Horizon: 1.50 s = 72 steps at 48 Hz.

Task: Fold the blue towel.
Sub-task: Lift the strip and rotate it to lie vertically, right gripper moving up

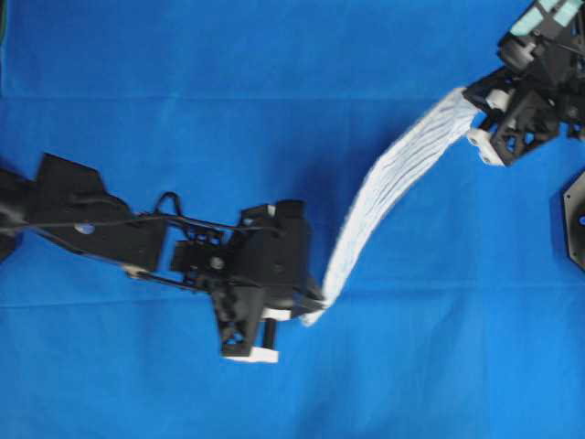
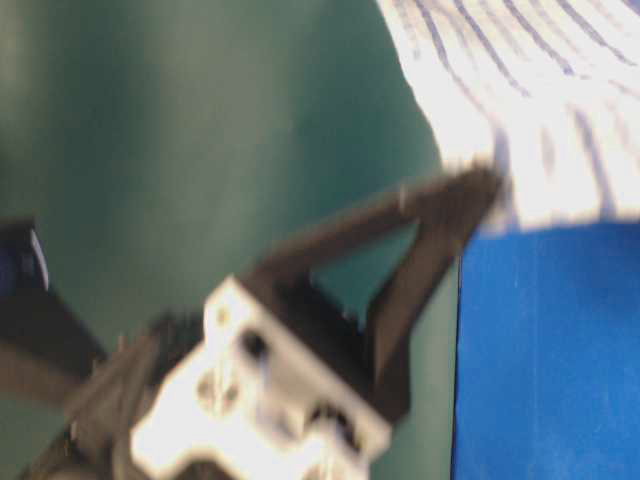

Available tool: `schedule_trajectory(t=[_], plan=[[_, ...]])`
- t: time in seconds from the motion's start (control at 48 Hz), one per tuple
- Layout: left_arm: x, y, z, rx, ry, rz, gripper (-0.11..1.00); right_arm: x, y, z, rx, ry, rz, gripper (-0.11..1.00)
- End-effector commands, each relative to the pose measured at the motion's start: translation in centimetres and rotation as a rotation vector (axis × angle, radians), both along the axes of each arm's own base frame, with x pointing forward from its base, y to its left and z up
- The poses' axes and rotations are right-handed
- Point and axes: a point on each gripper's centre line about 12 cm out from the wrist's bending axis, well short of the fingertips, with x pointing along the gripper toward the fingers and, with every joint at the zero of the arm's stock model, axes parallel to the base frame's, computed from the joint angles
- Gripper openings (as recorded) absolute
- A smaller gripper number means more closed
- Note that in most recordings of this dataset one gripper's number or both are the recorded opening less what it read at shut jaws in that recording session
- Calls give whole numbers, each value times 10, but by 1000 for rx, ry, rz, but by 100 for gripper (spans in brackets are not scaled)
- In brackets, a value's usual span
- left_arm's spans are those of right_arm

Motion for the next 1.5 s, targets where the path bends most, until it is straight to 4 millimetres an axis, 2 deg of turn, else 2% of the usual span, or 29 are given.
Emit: schedule_trajectory(t=[0.0, 0.291, 0.458, 0.562, 0.75, 0.895, 1.041, 1.249, 1.478], plan=[[17, -9, 21, -11, -71, -14, 4, 12, -10, 13, -35, -36, 3, 2], [45, -17, 25, -15, -113, -20, 3, 43, -41, 16, -93, -16, 2, 2], [54, -19, 26, -20, -142, -20, 3, 51, -48, 15, -98, -1, 2, 2], [60, -19, 26, -18, -158, -20, 3, 48, -48, 15, -100, 3, -3, 2], [83, -16, 29, -9, -221, -17, 3, 29, -43, 17, -106, 9, -23, 2], [106, -15, 18, 7, -234, -16, 3, 15, -39, 19, -110, 6, -36, 2], [117, -14, 16, 9, -248, -14, 3, 15, -38, 17, -107, 11, -36, 2], [109, -13, 6, 12, -219, -13, 3, 48, -46, -5, -77, 45, 12, 2], [73, -8, -20, -33, -131, 21, 4, 102, -57, -32, -44, 20, 89, 2]])
